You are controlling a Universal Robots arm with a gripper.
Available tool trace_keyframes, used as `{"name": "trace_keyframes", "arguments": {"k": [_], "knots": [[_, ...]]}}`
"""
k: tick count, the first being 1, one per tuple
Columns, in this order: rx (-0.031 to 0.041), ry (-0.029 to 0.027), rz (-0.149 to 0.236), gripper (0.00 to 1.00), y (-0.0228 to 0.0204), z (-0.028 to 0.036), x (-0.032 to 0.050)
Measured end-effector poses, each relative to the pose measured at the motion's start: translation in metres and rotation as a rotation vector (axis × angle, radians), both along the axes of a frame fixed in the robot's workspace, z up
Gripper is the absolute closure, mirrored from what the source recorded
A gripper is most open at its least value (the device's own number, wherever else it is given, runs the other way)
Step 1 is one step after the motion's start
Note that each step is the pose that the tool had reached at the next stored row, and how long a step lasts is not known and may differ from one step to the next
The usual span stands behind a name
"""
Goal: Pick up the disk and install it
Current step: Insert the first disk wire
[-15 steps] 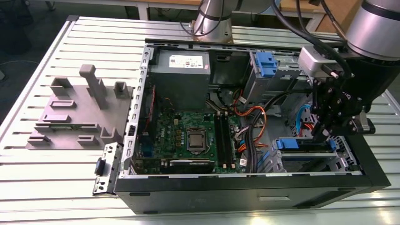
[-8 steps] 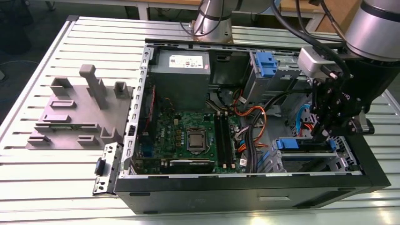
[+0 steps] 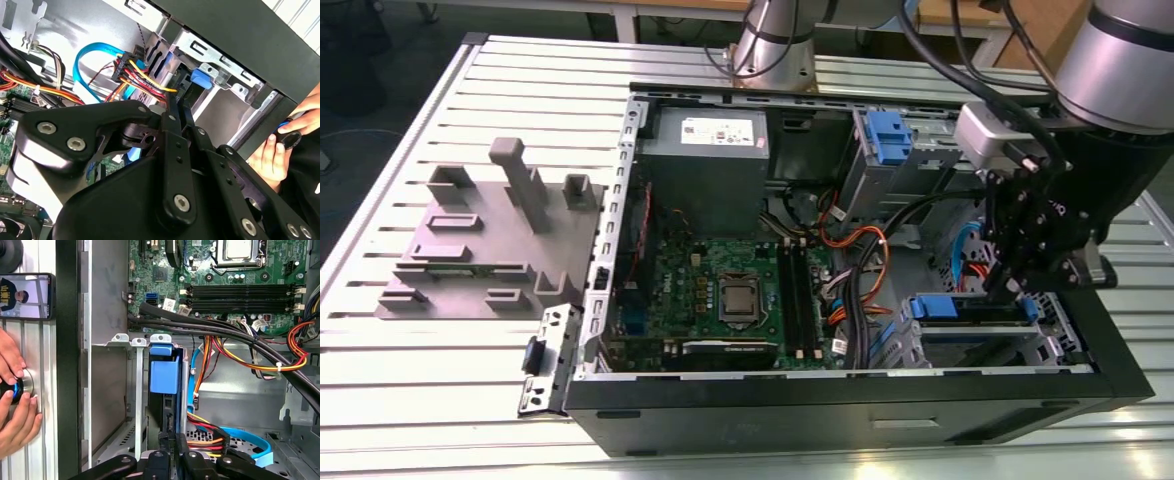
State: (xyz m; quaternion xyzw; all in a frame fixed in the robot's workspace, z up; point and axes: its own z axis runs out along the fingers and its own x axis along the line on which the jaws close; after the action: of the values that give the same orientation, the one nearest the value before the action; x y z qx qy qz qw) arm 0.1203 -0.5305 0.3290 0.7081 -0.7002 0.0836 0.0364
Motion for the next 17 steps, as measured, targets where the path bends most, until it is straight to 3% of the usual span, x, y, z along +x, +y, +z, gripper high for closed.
{"name": "trace_keyframes", "arguments": {"k": [4,14,15,16,17], "knots": [[0.0064,0.0,0.0,0.84,-0.0011,-0.0036,0.0],[0.0108,0.0,0.0,0.82,-0.0014,-0.004,0.0],[0.0099,0.0,0.0,0.82,-0.0015,-0.0022,0.0],[0.0091,0.0,0.0,0.76,-0.0014,0.0142,0.0],[0.0091,0.0,0.0,0.76,-0.0014,0.015,0.0]]}}
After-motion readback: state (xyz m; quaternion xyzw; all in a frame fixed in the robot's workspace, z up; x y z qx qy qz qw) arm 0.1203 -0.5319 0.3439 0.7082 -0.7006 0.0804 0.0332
